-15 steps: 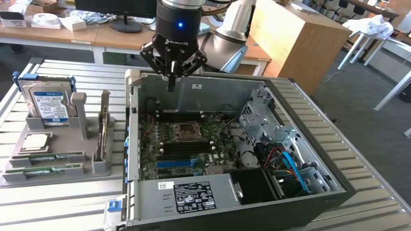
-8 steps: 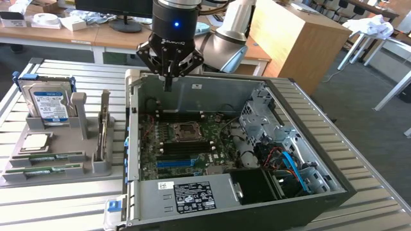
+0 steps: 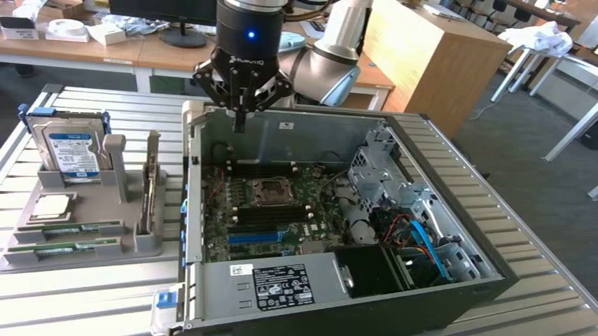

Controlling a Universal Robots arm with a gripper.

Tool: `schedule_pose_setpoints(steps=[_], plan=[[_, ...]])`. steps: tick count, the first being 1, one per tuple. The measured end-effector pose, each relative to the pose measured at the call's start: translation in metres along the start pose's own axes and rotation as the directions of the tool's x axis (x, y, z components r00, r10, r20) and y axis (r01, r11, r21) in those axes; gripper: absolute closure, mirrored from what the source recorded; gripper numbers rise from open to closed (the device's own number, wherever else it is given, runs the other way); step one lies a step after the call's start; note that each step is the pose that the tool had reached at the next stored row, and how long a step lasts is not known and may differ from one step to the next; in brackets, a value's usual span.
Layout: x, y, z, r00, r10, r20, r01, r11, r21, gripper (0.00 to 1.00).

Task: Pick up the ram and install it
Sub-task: 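Reach for the ram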

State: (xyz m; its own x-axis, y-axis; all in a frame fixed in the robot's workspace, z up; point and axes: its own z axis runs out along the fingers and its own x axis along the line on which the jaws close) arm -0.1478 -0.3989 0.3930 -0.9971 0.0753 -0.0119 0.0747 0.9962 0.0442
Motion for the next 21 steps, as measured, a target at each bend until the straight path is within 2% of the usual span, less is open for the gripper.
schedule_pose_setpoints(steps=[8,18,21], plan=[[0.007,-0.0006,0.0002,1.0000,0.000,-0.0069,0.000,1.0000,0.0005,0.90],[0.020,-0.0015,0.0009,0.9998,0.001,-0.0187,-0.001,1.0000,0.0015,0.90],[0.023,-0.0018,0.0010,0.9998,0.001,-0.0199,-0.001,1.0000,0.0015,0.90]])
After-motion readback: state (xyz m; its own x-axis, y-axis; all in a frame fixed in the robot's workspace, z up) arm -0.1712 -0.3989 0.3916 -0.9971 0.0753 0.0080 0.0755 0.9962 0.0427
